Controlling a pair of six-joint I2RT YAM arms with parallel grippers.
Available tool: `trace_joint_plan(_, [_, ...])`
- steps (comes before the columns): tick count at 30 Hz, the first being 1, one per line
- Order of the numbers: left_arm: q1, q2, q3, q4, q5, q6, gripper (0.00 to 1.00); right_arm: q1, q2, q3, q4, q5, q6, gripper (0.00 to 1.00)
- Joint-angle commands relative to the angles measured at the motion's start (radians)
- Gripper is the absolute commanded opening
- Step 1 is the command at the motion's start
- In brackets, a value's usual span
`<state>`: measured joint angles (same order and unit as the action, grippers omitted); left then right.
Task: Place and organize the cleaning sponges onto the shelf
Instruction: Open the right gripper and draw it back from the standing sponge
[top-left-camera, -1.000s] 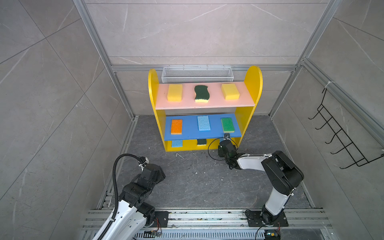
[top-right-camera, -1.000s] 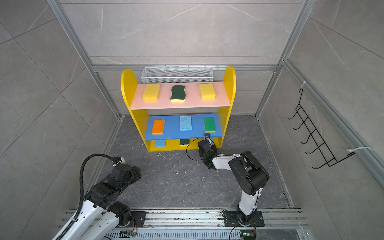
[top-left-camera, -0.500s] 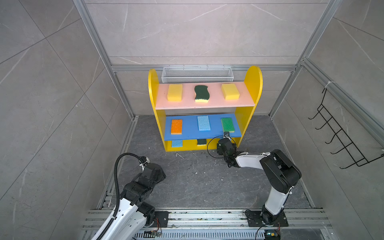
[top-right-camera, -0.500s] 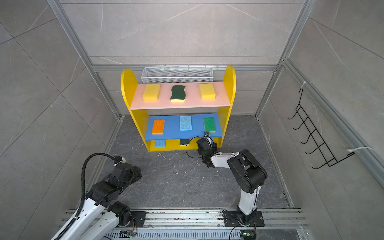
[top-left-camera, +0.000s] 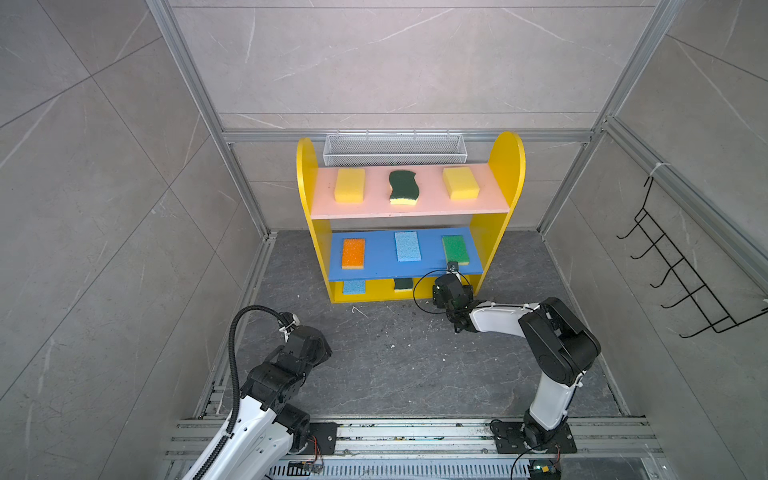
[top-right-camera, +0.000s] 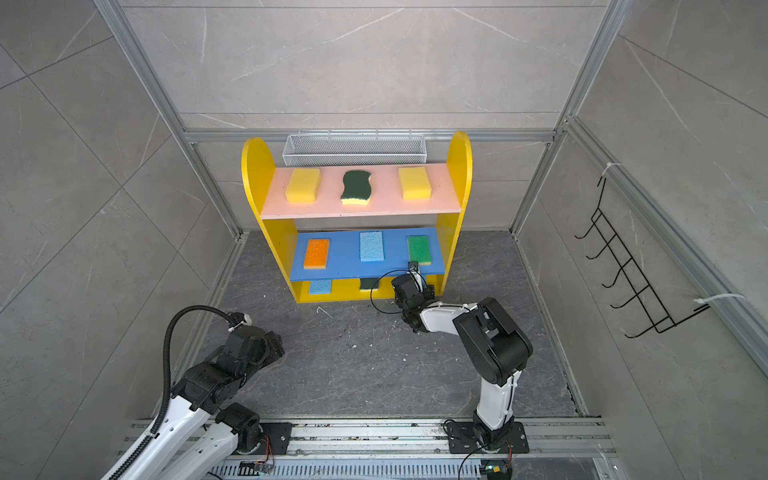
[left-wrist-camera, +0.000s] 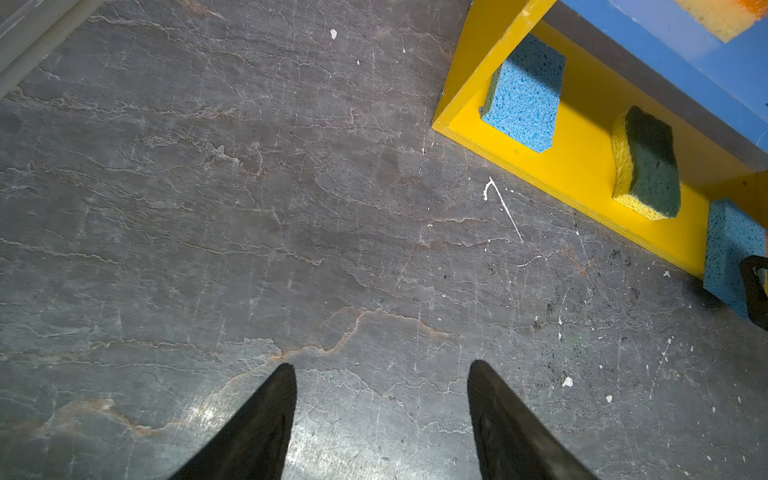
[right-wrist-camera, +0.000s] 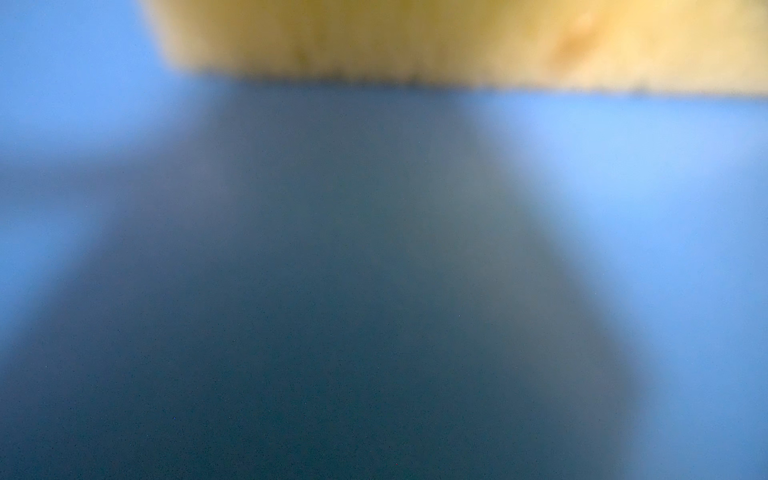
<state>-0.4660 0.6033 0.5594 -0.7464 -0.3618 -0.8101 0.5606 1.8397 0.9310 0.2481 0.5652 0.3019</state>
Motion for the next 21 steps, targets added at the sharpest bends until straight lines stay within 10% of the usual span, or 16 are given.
trace_joint_plan(1, [-0.002, -0.008, 0.014, 0.013, 0.002, 0.016, 0.68, -0.004, -0.022, -0.028, -0.044, -0.003, 0.01, 0.82])
trace_joint_plan(21, [-0.002, -0.08, 0.025, -0.043, 0.027, -0.001, 0.68, 0.074, -0.454, -0.228, -0.18, -0.126, 0.121, 0.81])
